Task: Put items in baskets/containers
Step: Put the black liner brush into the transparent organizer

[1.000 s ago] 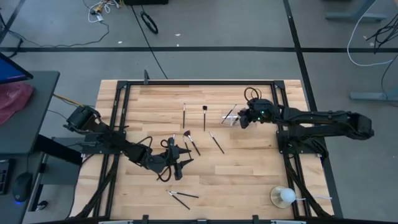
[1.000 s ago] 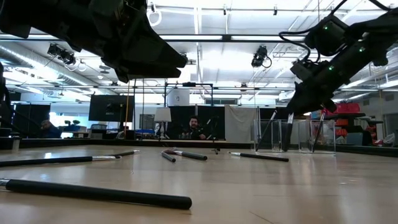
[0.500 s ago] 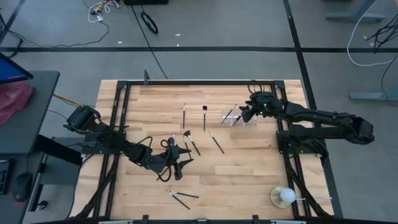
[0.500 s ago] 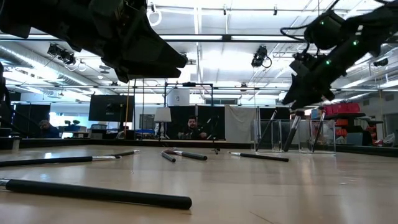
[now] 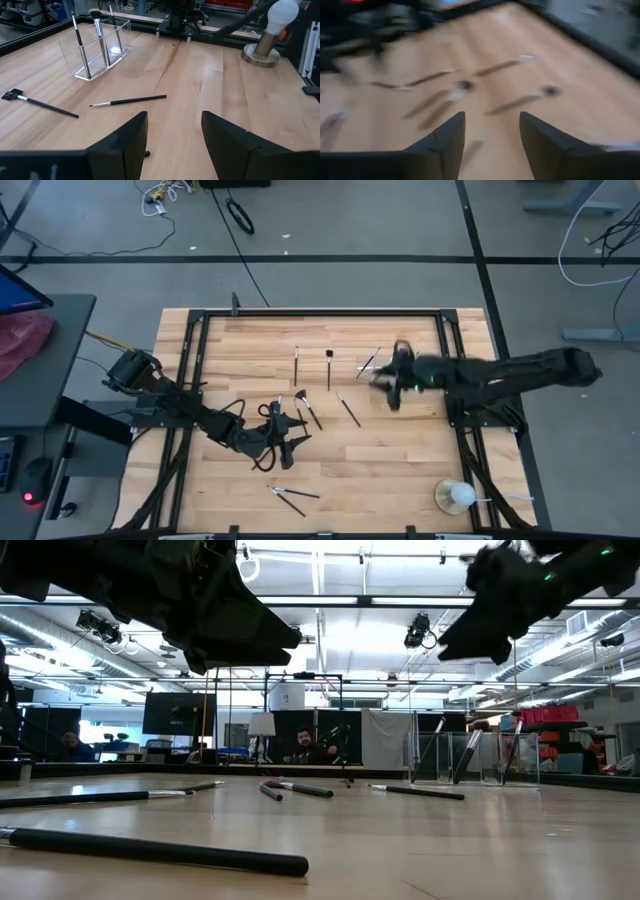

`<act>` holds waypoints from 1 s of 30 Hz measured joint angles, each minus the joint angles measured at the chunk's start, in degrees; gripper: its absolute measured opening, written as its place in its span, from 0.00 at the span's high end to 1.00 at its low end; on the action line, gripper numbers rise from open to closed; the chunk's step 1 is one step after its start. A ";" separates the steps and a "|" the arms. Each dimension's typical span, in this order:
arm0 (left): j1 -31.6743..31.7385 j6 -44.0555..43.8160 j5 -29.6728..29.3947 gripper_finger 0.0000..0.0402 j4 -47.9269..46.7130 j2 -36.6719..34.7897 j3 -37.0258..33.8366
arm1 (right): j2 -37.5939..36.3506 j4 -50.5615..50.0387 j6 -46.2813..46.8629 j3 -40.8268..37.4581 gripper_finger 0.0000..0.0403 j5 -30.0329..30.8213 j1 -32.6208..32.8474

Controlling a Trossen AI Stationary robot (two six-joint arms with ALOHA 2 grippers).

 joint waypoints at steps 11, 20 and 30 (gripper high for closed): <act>2.44 -5.66 -0.02 0.52 -2.10 0.00 0.00 | 18.00 27.05 0.34 -4.27 0.66 11.62 26.03; 6.43 -27.90 2.70 0.52 -29.31 0.00 -0.01 | 34.17 44.62 0.59 -4.27 0.69 11.70 26.63; 7.18 -41.03 5.72 0.38 -43.20 0.00 -0.02 | 43.55 57.45 0.79 -4.27 0.66 11.70 23.22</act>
